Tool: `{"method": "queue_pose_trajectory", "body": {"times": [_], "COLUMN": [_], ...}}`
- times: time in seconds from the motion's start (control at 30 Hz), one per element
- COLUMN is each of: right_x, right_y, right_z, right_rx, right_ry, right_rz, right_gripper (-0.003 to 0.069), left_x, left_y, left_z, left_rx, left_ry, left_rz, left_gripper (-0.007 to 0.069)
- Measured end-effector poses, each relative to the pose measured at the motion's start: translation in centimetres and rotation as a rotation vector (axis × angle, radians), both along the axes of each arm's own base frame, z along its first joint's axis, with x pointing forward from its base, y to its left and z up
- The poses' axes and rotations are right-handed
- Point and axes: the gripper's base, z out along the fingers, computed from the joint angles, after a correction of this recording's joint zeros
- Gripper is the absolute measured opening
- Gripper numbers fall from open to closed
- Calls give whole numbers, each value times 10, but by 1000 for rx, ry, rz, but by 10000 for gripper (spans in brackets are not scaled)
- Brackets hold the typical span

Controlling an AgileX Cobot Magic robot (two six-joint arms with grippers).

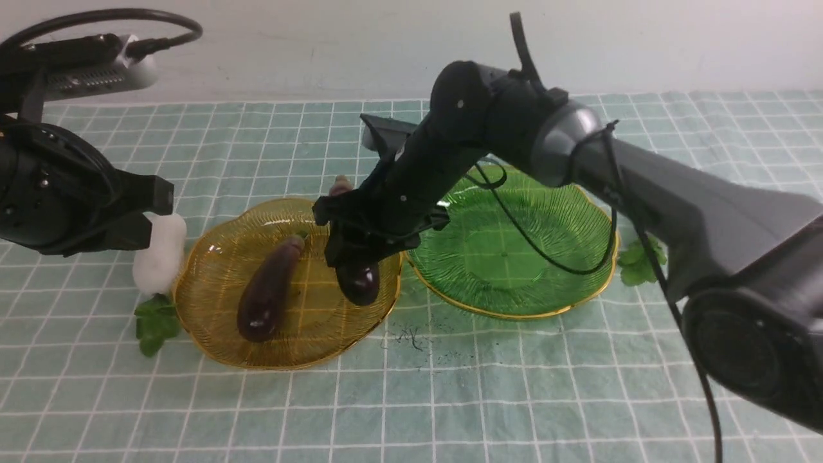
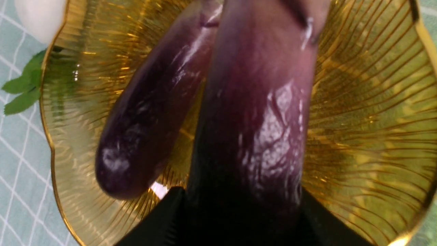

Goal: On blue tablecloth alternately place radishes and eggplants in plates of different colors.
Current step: 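Pick up the eggplant and place it on the yellow plate with the right gripper, then pick up the white radish and place it on the plate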

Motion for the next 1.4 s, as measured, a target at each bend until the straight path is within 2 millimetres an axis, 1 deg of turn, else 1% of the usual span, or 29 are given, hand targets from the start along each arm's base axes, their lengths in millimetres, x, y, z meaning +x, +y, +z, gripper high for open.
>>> {"method": "queue_pose_trajectory", "body": {"times": [0.03,0.07,0.13,0.2,0.27,0.33,0.4,0.47,0.5,0.53,0.57,0.6,0.63,0.67,0.7,0.73,0.77,0.8,0.83,0.93,0.97,1.03,1.13,1.23,1.33,1.4], "right_x": [1,1,1,1,3,6,8,7,7,6,2,0,-6,-20,-31,-44,-54,-67,-78,-106,-115,-127,-139,-144,-147,-148], "right_y": [1,2,2,3,3,-2,-10,-24,-30,-31,-43,-49,-58,-75,-87,-101,-111,-125,-135,-167,-176,-190,-200,-203,-204,-205], "right_z": [-3,-6,-3,5,16,35,52,78,90,93,115,123,137,163,175,181,190,191,196,195,197,196,198,201,203,204], "right_rx": [1,-6,-10,-3,9,8,-3,-24,-35,-38,-63,-86,-110,-147,-180,-232,-247,-287,-306,-363,-373,-381,-384,-380,-373,-371], "right_ry": [16,31,36,26,-10,-77,-121,-194,-227,-235,-292,-315,-348,-399,-420,-427,-440,-426,-430,-396,-397,-384,-379,-382,-388,-388], "right_rz": [-3,5,16,25,26,20,10,-8,-18,-19,-35,-42,-53,-71,-79,-86,-95,-99,-107,-134,-145,-164,-178,-187,-196,-200], "right_gripper": [353,386,441,498,550,582,576,535,501,493,441,401,348,243,172,83,50,15,1,-13,-13,-14,-14,-14,-14,-14], "left_x": [0,0,0,0,0,0,1,5,7,8,14,18,24,38,51,59,72,88,98,132,142,157,172,180,187,190], "left_y": [1,1,1,2,2,5,12,26,32,34,46,52,58,65,69,71,73,76,78,85,88,89,88,85,84,84], "left_z": [0,0,0,0,-1,0,1,7,9,10,14,16,15,18,13,11,5,-3,-8,-36,-47,-65,-87,-104,-123,-136], "left_rx": [1,4,12,18,21,13,-5,-21,-23,-24,-22,-19,-19,-18,-19,-19,-20,-20,-19,1,4,4,2,11,20,20], "left_ry": [0,0,-1,0,1,1,1,-13,-18,-23,-33,-37,-33,-37,-18,-10,4,22,29,53,64,91,124,149,177,201], "left_rz": [2,2,2,2,5,27,77,153,181,188,232,250,267,283,289,290,290,291,290,279,275,272,256,229,210,207], "left_gripper": [-8,-8,-8,-8,-8,-8,-8,-8,-8,-8,-8,-8,-8,-8,-8,-7,-5,-1,11,94,146,258,418,538,633,662]}}
